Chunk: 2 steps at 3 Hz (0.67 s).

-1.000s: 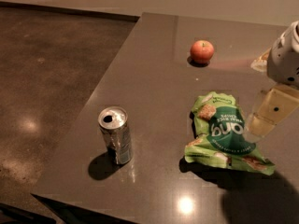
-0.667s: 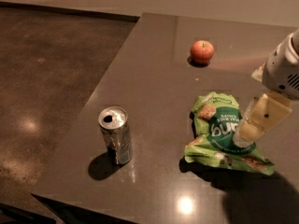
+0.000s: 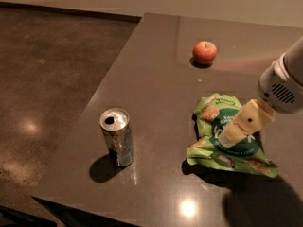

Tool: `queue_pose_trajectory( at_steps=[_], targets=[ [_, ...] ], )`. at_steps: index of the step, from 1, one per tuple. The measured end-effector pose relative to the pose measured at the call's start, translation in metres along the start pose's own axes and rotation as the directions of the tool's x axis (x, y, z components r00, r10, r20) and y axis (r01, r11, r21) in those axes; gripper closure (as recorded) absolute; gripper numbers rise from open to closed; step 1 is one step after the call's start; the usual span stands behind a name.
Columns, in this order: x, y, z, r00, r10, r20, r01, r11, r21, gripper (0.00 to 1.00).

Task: Move green rice chip bag near apple

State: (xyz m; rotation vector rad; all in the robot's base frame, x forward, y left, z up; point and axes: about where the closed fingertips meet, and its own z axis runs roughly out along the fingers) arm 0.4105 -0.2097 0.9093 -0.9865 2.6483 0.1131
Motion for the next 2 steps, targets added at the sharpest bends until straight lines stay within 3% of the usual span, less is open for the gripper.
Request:
queue_pose_trajectory(
  at_steps=[1,2],
  targets=[
    [0.005,-0.001,0.010,0.996,0.091,-0.018,-0.090,0.9958,0.017,0.00],
    [0.000,0.009,0.031,0.990,0.133,-0.056,-0.132,0.9912,0.010,0.02]
  ],
)
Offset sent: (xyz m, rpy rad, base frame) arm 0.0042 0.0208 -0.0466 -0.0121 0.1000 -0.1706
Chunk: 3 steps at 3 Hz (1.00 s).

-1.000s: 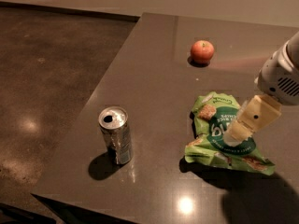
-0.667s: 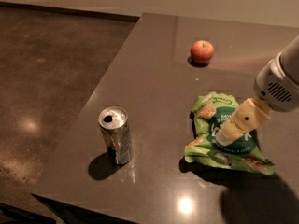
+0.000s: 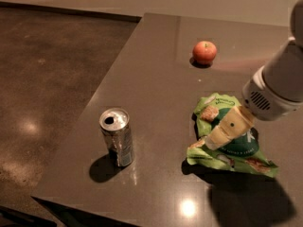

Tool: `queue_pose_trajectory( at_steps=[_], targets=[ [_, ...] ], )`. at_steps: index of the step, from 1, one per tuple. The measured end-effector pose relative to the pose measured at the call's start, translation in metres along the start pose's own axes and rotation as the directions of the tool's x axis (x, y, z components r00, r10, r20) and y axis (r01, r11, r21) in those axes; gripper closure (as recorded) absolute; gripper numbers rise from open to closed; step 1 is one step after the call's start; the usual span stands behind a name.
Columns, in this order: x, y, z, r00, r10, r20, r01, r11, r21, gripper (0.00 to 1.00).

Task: Move green rice chip bag near apple

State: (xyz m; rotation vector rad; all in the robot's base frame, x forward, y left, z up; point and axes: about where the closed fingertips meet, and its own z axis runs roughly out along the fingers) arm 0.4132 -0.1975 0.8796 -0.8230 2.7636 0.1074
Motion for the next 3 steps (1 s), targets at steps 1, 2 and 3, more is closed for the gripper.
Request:
queue_pose_trajectory(
  at_steps=[1,2,3],
  targets=[
    [-0.006,0.006,0.009,1.000,0.004,-0.019,-0.005,0.9999,-0.011,0.16],
    [-0.013,0.008,0.013,1.000,0.000,-0.027,0.000,0.9999,-0.014,0.24],
    [-0.024,0.004,0.007,1.000,-0.014,-0.026,0.014,0.9999,0.001,0.47]
  ],
)
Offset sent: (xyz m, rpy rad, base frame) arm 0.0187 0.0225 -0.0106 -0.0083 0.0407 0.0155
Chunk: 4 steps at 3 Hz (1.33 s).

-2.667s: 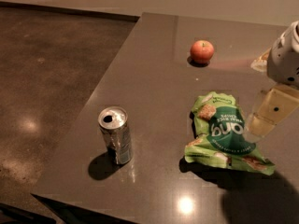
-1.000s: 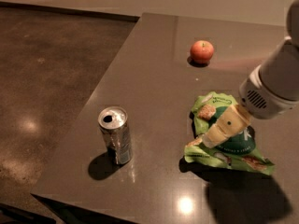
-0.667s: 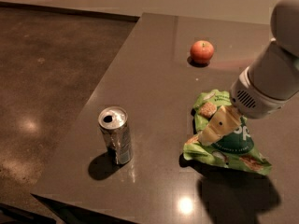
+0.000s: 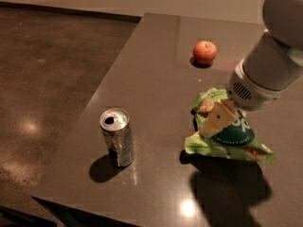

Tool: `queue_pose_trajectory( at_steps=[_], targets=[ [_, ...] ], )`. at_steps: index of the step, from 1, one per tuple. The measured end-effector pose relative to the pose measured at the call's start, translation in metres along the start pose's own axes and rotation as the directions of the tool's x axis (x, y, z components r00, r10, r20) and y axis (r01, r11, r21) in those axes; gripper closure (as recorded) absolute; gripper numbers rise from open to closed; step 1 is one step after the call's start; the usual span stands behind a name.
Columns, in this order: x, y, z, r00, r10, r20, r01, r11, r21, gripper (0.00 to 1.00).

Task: Move green rice chip bag near apple

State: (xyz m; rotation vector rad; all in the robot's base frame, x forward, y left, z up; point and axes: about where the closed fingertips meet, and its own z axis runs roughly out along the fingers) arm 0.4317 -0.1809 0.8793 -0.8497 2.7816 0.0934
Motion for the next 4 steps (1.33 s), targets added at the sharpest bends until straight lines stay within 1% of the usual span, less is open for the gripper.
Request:
queue_pose_trajectory(
  at_steps=[1,2,3,4],
  targets=[
    [-0.017,-0.011,-0.015,1.000,-0.021,0.010,0.020,0.9993,0.031,0.71],
    [-0.038,-0.024,-0.030,0.998,-0.056,0.016,0.055,0.9966,0.061,0.94],
    [-0.060,-0.044,-0.041,0.995,-0.096,0.020,0.094,0.9923,0.081,1.00],
    [-0.076,-0.066,-0.048,0.991,-0.128,0.037,0.125,0.9894,0.073,1.00]
  ],
)
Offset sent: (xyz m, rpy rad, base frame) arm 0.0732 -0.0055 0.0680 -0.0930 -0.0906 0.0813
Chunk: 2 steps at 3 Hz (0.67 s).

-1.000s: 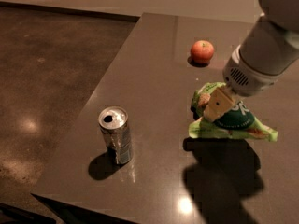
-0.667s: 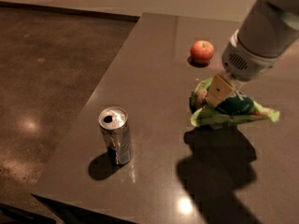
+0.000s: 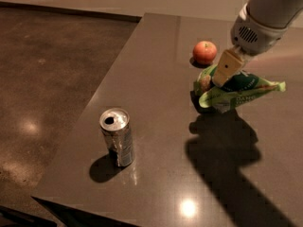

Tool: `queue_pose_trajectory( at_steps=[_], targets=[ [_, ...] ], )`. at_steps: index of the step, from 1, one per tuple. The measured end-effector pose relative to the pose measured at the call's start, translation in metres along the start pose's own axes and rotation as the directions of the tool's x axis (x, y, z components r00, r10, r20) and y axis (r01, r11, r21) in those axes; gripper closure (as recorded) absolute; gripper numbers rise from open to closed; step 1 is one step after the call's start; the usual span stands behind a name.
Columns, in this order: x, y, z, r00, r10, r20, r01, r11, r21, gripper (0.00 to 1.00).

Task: Move green rice chip bag near apple

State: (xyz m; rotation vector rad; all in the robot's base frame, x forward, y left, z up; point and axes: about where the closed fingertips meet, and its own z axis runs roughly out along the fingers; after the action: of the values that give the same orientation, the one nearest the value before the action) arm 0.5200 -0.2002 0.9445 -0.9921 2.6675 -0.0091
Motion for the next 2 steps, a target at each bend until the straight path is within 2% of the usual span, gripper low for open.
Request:
queue_pose_trajectory(
  at_steps=[1,2],
  targets=[
    [-0.008,-0.022,-0.004,0.999,-0.024,0.043,0.024,0.9997,-0.005,1.00],
    [-0.018,-0.046,-0.005,0.991,-0.044,0.123,0.044,0.9990,0.004,1.00]
  ],
)
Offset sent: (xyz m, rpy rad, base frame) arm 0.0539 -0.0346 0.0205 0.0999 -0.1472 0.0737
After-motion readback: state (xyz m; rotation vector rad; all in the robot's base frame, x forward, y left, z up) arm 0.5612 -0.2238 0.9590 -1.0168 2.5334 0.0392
